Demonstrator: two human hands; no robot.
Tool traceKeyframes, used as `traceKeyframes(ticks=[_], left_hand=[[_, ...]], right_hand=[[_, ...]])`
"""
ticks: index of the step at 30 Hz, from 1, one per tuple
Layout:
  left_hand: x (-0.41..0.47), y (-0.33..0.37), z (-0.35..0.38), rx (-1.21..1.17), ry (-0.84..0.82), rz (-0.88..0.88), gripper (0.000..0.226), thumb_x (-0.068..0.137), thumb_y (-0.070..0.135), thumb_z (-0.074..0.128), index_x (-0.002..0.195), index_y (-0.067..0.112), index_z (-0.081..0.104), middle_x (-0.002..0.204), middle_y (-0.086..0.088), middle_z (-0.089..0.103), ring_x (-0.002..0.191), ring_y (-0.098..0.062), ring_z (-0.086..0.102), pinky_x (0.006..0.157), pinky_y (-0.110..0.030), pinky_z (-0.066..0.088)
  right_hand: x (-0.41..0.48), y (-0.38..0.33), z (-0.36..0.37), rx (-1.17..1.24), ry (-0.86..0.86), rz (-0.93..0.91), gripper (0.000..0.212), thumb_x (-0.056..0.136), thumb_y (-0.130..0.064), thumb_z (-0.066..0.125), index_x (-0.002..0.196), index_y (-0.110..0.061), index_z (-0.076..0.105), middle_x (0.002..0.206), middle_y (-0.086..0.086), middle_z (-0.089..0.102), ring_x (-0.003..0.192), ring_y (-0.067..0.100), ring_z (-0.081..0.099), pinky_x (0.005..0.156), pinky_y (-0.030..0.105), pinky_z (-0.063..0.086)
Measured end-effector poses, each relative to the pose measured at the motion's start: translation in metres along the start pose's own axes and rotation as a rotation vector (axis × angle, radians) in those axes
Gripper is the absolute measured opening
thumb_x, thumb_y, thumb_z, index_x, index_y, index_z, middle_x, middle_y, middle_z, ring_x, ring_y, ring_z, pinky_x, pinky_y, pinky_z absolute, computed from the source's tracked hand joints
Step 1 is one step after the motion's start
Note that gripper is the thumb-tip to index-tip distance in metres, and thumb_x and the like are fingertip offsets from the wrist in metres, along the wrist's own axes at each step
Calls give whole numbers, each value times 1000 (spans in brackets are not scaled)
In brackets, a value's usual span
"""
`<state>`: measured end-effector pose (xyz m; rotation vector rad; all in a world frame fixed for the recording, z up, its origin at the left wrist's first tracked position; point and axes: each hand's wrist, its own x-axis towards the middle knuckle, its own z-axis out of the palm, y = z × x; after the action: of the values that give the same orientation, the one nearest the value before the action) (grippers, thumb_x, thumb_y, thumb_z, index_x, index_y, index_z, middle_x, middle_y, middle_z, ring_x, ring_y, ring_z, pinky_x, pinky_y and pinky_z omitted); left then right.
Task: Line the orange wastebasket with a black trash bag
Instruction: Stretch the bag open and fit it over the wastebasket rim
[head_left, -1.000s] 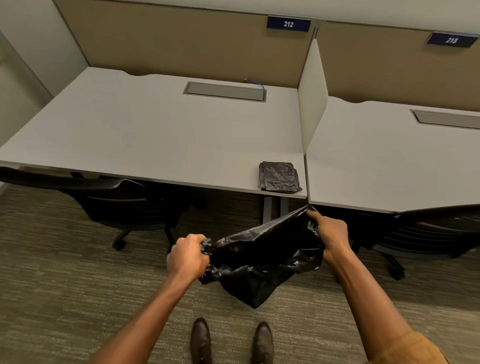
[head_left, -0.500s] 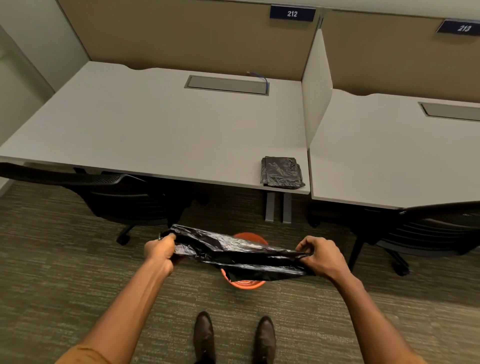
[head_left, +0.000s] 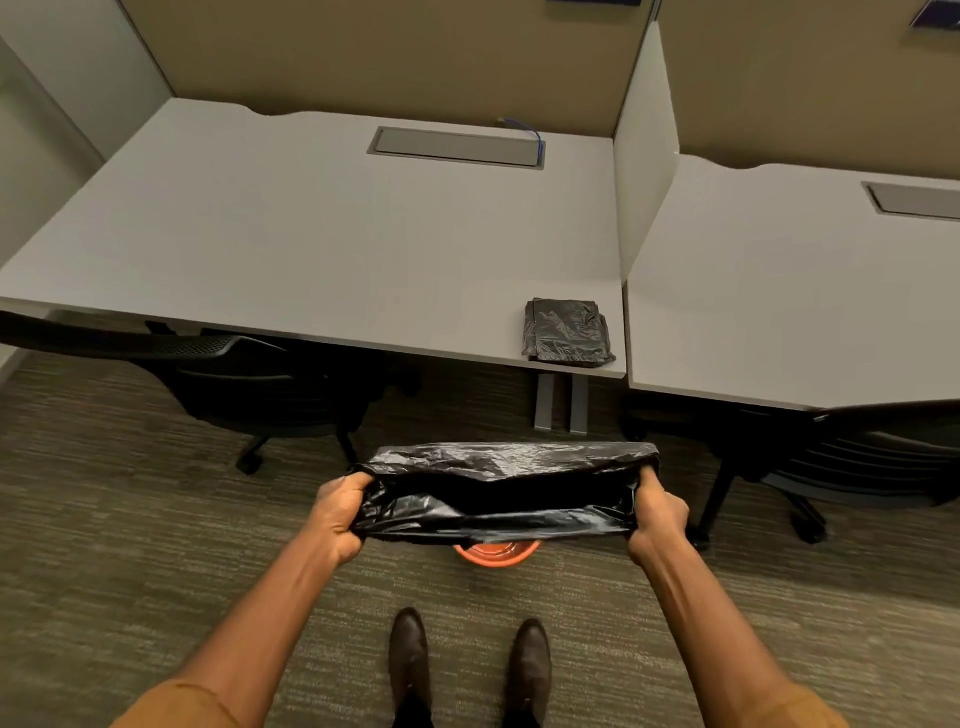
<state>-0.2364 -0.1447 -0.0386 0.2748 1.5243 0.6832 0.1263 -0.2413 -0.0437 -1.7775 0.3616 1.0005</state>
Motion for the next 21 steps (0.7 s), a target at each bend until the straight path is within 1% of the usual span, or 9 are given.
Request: traceKeyframes(ticks=[3,6,8,10,11,13,14,17,21], left_hand=[[12,-7,1,107,22,62,18,99,17,70,97,2,80,80,-15,83,58,-26,79,52,-36,65],[28,-12,4,102,32,56,39,99,32,66,119,1,81,116,-24,81,99,-39,79,91,-52,65],[37,-14,7,80,50,57,45,100,37,63,125,3,80,128,-27,77,110,-42,74,103,-59,58],[45,-17,10,67,43,51,50,101,41,59,127,4,80,127,-26,79,113,-43,77,101,-59,60],[49,-19,12,57,34,41,50,101,44,56,122,7,82,120,-23,81,106,-40,81,92,-54,66],[56,-23,17,27,-2,0,50,103,49,50,108,14,84,102,-15,85,83,-30,85,72,-40,69],[60,-26,20,12,-13,-22,51,104,50,46,106,16,84,98,-12,86,79,-27,84,70,-38,67],[77,-40,35,-16,-37,-41,51,109,46,40,113,15,81,102,-10,85,86,-26,82,80,-41,66],[105,-58,50,-54,-61,-50,50,112,41,40,119,11,78,108,-10,82,92,-27,80,91,-42,63]], right_hand=[[8,-3,6,-47,-16,-23,32,97,-38,75,83,-10,67,91,9,74,94,33,75,93,53,64],[20,-2,12,-120,-56,-58,31,96,-39,76,83,-12,73,89,8,78,84,28,76,80,43,63],[27,-2,15,-143,-76,-69,30,94,-39,77,84,-12,74,88,7,79,83,27,76,76,39,63],[35,-2,19,-179,-82,-83,29,93,-38,78,83,-12,76,88,7,79,79,24,75,68,35,59],[40,-2,21,-211,-88,-92,28,93,-38,78,82,-12,76,88,8,80,78,25,75,68,35,60],[50,-1,25,-293,-79,-117,31,93,-40,77,79,-12,76,91,10,80,80,27,75,78,42,62],[56,0,28,-334,-63,-129,36,94,-44,75,79,-11,76,92,11,80,83,29,75,82,45,62],[81,6,35,-441,-18,-152,54,95,-58,67,83,-5,75,97,14,78,86,32,71,78,44,57],[115,18,45,-580,31,-186,61,100,-64,55,86,-6,71,102,14,70,103,39,68,94,47,54]])
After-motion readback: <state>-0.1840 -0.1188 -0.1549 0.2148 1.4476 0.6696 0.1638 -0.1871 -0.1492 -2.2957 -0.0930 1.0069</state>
